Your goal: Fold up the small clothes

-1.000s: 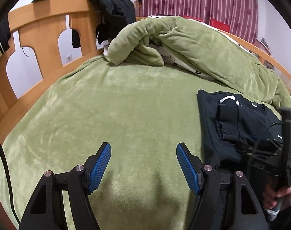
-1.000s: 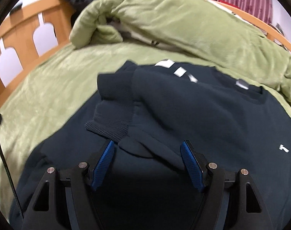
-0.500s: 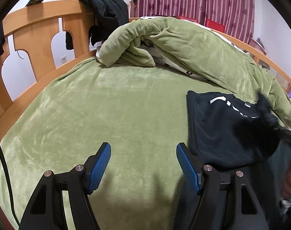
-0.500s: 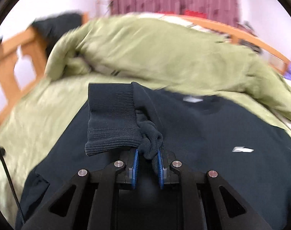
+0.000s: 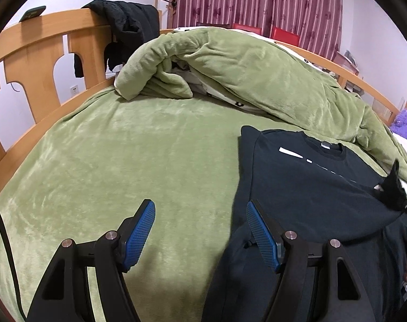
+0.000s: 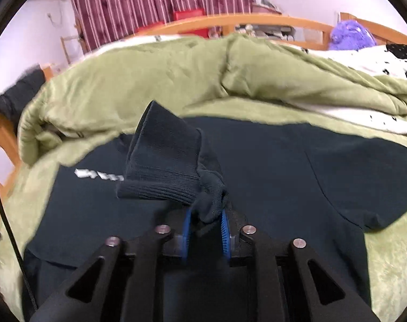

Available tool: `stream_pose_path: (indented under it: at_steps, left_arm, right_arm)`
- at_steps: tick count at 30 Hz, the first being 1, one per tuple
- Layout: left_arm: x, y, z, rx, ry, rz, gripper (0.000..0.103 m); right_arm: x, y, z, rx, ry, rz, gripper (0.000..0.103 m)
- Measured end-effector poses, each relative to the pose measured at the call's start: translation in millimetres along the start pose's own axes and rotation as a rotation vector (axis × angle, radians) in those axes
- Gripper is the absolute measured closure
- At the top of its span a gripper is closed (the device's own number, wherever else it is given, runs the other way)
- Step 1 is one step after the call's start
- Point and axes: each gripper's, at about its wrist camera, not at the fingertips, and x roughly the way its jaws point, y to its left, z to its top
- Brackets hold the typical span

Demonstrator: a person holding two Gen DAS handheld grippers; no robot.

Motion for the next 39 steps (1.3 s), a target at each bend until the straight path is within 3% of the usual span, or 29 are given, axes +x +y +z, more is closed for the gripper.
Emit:
stream_pose_path:
  at_steps: [2, 4, 6, 12, 16, 20, 23, 25, 30, 32, 33, 34, 35, 39]
  left_arm:
    - [0.0, -3.4, -1.1, 0.01, 0.001, 0.002, 0.034]
    - [-0.2, -5.1, -2.2, 0.019, 0.001, 0.003, 0.034]
    - [0.4, -7.3, -3.7, 0.03, 0.002, 0.008, 0.034]
    - [7.7, -10.6, -6.5, 0.041, 0.027, 0.01, 0.034]
    - [11.4, -14.9, -7.9, 0.057, 0.035, 0.016, 0.034]
    - [14.3, -17.6, -10.5, 0.073, 0.043, 0.024, 0.034]
    - [17.7, -17.5, -12.2, 0.081, 0.054, 0.03, 0.034]
    - [20.1, -17.2, -14.5, 0.087, 0.063, 0.039, 0.034]
    - [21.9, -15.7, -19.0, 0.104, 0.072, 0.051, 0.034]
    - [22.1, -15.2, -20.4, 0.109, 0.074, 0.053, 0.034]
    - [22.0, -15.1, -20.6, 0.11, 0.075, 0.054, 0.034]
    - [21.6, -15.1, -20.7, 0.111, 0.075, 0.055, 0.034]
    - [21.3, -15.1, -20.6, 0.111, 0.074, 0.054, 0.034]
    - [15.3, -16.1, -18.5, 0.107, 0.064, 0.047, 0.034]
  right_arm:
    - [4.8, -10.2, -9.0, 0.0, 0.017, -0.017, 0.072]
    - [4.0, -24.6, -15.5, 0.016, 0.013, -0.047, 0.055]
    - [-1.6, -41.5, -19.3, 0.059, -0.012, -0.048, 0.047]
    - [-5.1, -62.8, -10.2, 0.098, -0.023, -0.066, 0.047]
    - [13.0, -60.7, -15.1, 0.077, 0.041, -0.049, 0.044]
    - [42.3, -53.8, -24.4, 0.0, 0.113, -0.112, 0.043]
    - [52.4, -52.5, -29.9, -0.018, 0.106, -0.119, 0.057]
    - [47.9, -45.2, -26.5, -0.058, 0.08, -0.099, 0.081]
    - [20.8, -38.3, -13.7, -0.081, -0.04, -0.084, 0.083]
    - [29.4, -41.0, -15.3, -0.078, 0.005, -0.102, 0.08]
    - [37.4, -43.3, -18.2, -0.079, 0.036, -0.118, 0.074]
    - [45.5, -46.2, -21.9, -0.081, 0.071, -0.137, 0.061]
    - [50.0, -48.1, -23.7, -0.081, 0.097, -0.144, 0.057]
    - [41.5, -59.4, -19.3, -0.036, 0.091, -0.115, 0.052]
